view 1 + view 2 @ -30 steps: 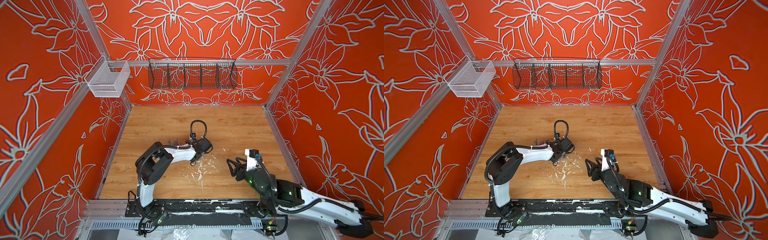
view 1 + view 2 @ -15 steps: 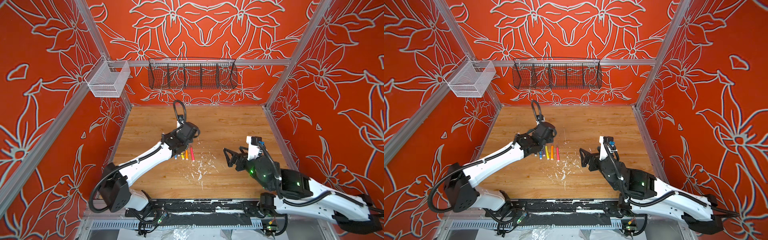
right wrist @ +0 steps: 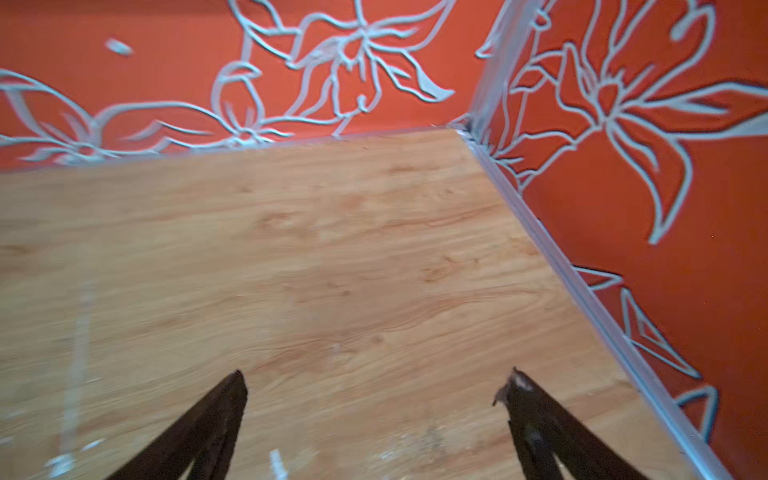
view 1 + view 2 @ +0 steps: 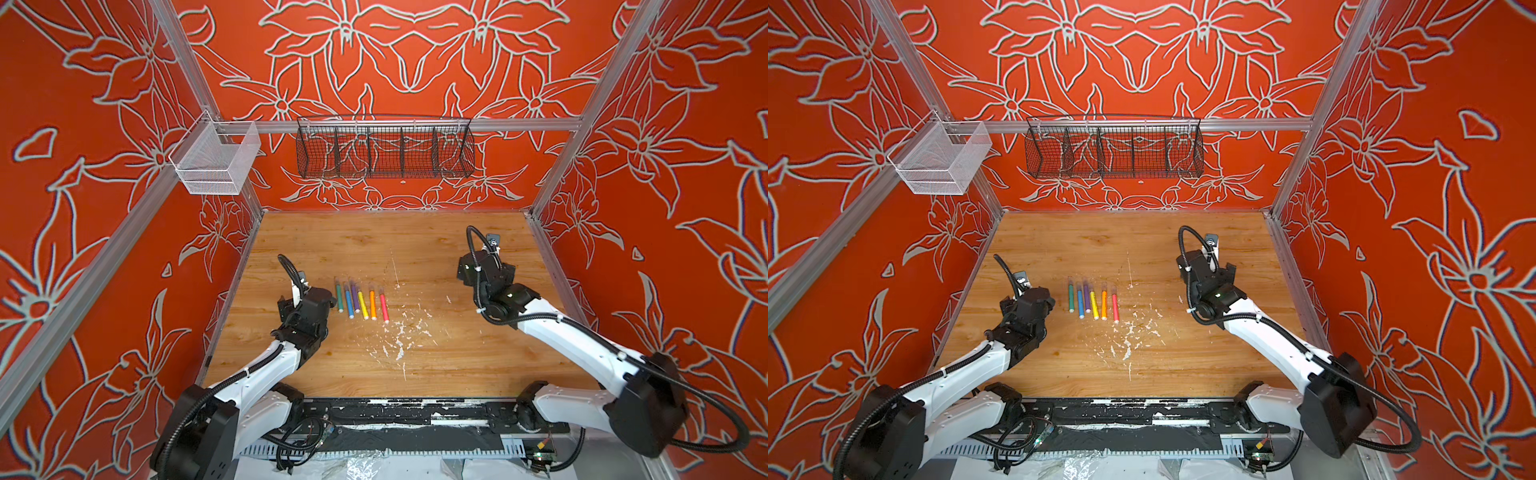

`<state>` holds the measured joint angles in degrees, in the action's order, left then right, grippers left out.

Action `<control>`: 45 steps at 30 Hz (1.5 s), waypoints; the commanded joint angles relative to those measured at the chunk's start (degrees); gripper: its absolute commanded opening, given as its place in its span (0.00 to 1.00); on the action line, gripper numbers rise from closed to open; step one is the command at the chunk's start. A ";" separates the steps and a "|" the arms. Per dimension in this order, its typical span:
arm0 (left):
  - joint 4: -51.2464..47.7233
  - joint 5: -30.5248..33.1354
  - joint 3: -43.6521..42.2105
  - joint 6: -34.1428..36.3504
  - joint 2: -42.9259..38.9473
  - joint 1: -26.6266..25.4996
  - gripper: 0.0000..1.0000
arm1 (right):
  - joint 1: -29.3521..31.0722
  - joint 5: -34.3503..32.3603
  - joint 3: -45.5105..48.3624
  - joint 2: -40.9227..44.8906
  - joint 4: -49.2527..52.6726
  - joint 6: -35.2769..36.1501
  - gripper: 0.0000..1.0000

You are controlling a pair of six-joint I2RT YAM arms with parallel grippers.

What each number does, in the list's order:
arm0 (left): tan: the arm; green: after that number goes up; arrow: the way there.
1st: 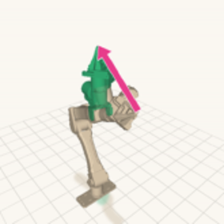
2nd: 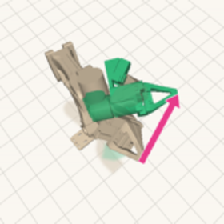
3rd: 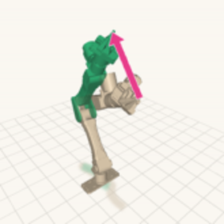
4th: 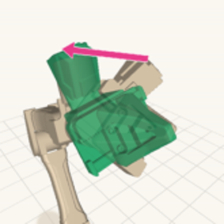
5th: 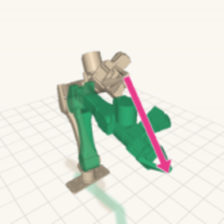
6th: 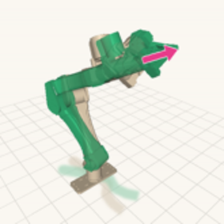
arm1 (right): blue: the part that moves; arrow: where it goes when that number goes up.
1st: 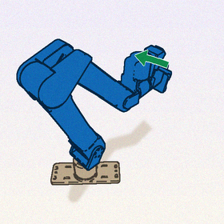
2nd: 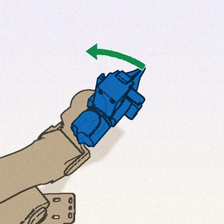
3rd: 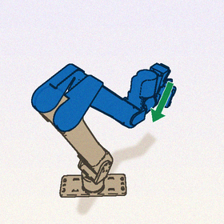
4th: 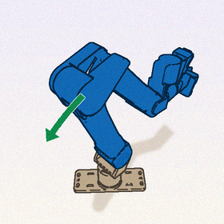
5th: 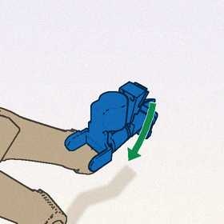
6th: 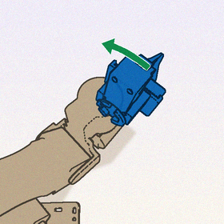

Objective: Insert the pens into the pen caps

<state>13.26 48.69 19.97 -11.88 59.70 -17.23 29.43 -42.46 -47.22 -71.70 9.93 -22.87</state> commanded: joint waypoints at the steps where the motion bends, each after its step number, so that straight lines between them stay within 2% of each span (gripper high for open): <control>1: 12.97 -0.32 -0.08 2.36 1.07 1.92 0.85 | -1.94 -1.76 5.84 -0.38 -12.99 9.86 0.98; 5: 9.11 -2.41 3.82 2.60 7.23 3.21 0.85 | -5.58 0.40 11.31 -0.52 -19.69 11.11 0.98; 9: 10.25 -3.11 5.04 3.48 12.49 4.00 0.86 | -6.84 -3.29 11.06 -2.02 -20.44 12.70 0.98; 13: 13.32 -6.09 4.14 4.66 14.79 4.99 0.86 | -6.93 -3.45 13.56 -0.13 -24.33 14.81 0.98; 19: 17.43 -5.10 1.92 5.84 13.75 5.81 0.87 | -7.23 -4.78 19.15 3.25 -31.85 19.40 0.98; 21: 21.25 -4.42 0.01 6.66 13.01 6.07 0.87 | -7.96 -6.00 22.70 1.04 -40.31 21.74 0.98; 23: 23.85 -4.50 -1.40 6.93 12.73 6.16 0.88 | -8.20 -7.00 22.10 -1.59 -39.00 21.64 0.98; 27: 36.99 -6.37 -5.20 9.89 16.78 6.95 0.92 | -8.87 -5.40 23.17 -7.95 -47.94 26.16 0.98; 30: 31.21 -7.47 -3.63 8.40 15.58 7.03 0.96 | -9.03 -3.26 24.55 -7.50 -50.99 28.55 0.98; 32: 31.78 -9.01 -3.27 8.94 16.52 7.47 0.98 | -9.76 -2.53 26.47 -8.50 -56.41 30.08 0.98; 34: 30.84 -10.25 -2.14 9.57 17.51 7.57 0.97 | -12.67 2.12 29.13 -11.67 -66.47 30.66 0.98; 35: 29.91 -11.13 -1.64 9.81 17.65 7.65 0.97 | -12.97 2.08 28.49 -11.69 -63.98 30.10 0.98; 37: 29.74 -12.21 -1.30 10.12 17.97 7.82 0.97 | -15.10 7.61 26.93 -8.73 -55.18 26.88 0.98; 42: 27.30 -15.98 -1.09 8.10 16.97 10.33 0.97 | -23.82 25.10 29.12 -7.21 -54.70 21.94 0.98; 43: 27.18 -16.81 -1.45 7.66 16.53 10.97 0.97 | -24.53 27.47 30.15 -8.77 -57.92 22.12 0.98; 44: 27.07 -17.71 -1.82 7.21 15.90 11.57 0.97 | -24.38 28.07 32.09 -11.87 -66.90 23.40 0.98; 45: 26.90 -18.10 -2.04 7.06 15.56 11.78 0.97 | -24.25 28.56 31.74 -10.17 -63.25 23.26 0.98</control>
<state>40.66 33.67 18.22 -3.68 76.95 -6.61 5.34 -23.18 -17.76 -80.99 -49.41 1.02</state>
